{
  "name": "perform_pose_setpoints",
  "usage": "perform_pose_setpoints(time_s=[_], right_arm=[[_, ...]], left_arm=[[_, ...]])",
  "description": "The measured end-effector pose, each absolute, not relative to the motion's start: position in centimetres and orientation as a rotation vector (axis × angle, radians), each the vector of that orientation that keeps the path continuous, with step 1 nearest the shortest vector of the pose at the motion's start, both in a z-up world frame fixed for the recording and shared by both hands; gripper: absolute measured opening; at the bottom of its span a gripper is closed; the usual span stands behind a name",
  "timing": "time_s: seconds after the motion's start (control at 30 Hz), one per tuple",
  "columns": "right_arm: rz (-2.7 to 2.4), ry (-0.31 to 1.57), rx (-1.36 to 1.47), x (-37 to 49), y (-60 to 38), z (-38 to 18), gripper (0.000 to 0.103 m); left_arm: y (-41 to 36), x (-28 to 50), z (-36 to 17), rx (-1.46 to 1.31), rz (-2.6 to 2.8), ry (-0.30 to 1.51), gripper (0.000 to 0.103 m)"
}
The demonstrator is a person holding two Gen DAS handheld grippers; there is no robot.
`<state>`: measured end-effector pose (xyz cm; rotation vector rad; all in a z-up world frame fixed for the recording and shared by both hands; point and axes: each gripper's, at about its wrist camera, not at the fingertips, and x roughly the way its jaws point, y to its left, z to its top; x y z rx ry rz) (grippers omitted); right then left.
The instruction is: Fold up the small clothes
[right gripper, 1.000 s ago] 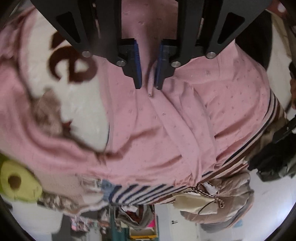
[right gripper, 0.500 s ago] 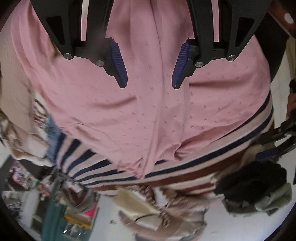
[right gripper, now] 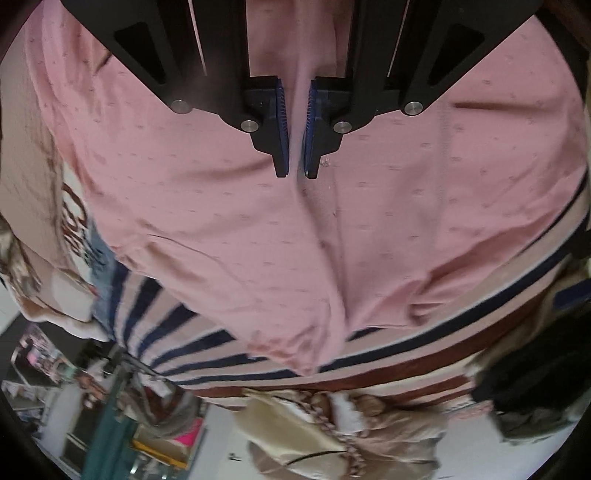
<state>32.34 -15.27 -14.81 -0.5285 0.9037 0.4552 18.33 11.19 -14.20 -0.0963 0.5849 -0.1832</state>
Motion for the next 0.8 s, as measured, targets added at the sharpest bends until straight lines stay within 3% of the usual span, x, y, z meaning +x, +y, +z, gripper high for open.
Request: perform_pose_setpoints(time_s=[0.4, 0.43, 0.53, 0.7, 0.8], right_arm=[[0.378, 0.954, -0.511, 32.6, -18.0, -14.2, 0.003], [0.385, 0.943, -0.485, 32.0, -18.5, -13.4, 0.006], [0.406, 0.909, -0.424, 29.0, -20.1, -11.2, 0.031], [0.424, 0.914, -0.371, 22.2, -22.8, -9.9, 0.033], [0.421, 0.955, -0.329, 18.7, -24.3, -11.1, 0.042]], left_arm=[[11.0, 18.3, -14.1, -0.086, -0.177, 0.593, 0.085], [11.0, 18.1, -14.0, -0.084, -0.179, 0.591, 0.085], [10.6, 17.3, -13.4, -0.082, -0.187, 0.581, 0.085], [9.1, 15.7, -12.1, -0.081, -0.209, 0.557, 0.085], [7.7, 14.6, -11.3, -0.076, -0.234, 0.543, 0.085]])
